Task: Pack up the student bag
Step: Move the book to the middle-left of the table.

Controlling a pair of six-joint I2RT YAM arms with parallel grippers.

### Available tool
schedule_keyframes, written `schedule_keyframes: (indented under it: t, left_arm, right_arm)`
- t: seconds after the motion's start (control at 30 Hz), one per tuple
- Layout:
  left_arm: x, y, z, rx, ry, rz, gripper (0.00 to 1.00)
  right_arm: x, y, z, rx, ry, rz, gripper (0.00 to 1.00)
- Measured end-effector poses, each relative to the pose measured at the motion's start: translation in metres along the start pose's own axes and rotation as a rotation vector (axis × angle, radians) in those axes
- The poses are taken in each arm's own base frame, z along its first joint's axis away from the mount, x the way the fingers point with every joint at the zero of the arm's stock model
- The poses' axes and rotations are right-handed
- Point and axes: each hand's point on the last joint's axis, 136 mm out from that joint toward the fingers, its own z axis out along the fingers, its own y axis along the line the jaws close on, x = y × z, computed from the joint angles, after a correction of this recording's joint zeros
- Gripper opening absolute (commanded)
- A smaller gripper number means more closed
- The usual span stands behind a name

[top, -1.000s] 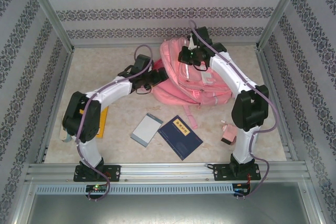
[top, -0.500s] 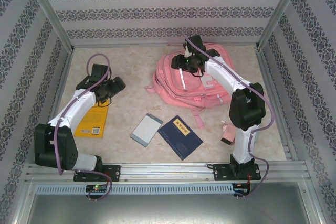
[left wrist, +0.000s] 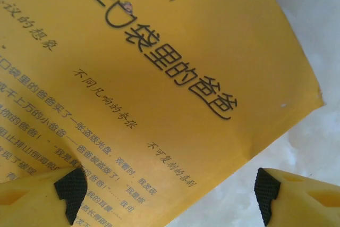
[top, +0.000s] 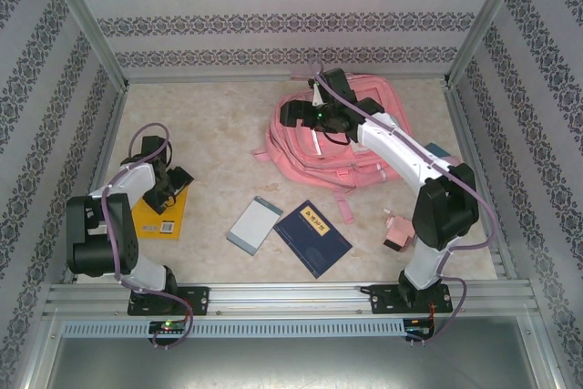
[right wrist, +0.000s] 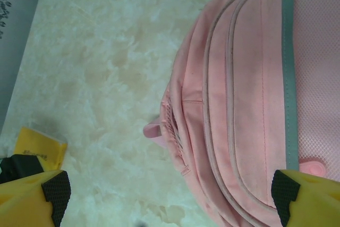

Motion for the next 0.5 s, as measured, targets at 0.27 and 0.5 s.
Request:
schedule_keyframes:
  t: [0.27,0.5]
  left_arm:
    - [-0.002,-0.077,0.008,0.227,-0.002,-0.052,0.84]
    - [0.025,-0.185,0.014,0.414,0.077,0.023,0.84]
  right_arm:
    - [0.01,0.001,0.0,0.001,0.014,-0.007,0.98]
    - [0.018,0.015,0.003,-0.018,0.025,-0.031,0.97]
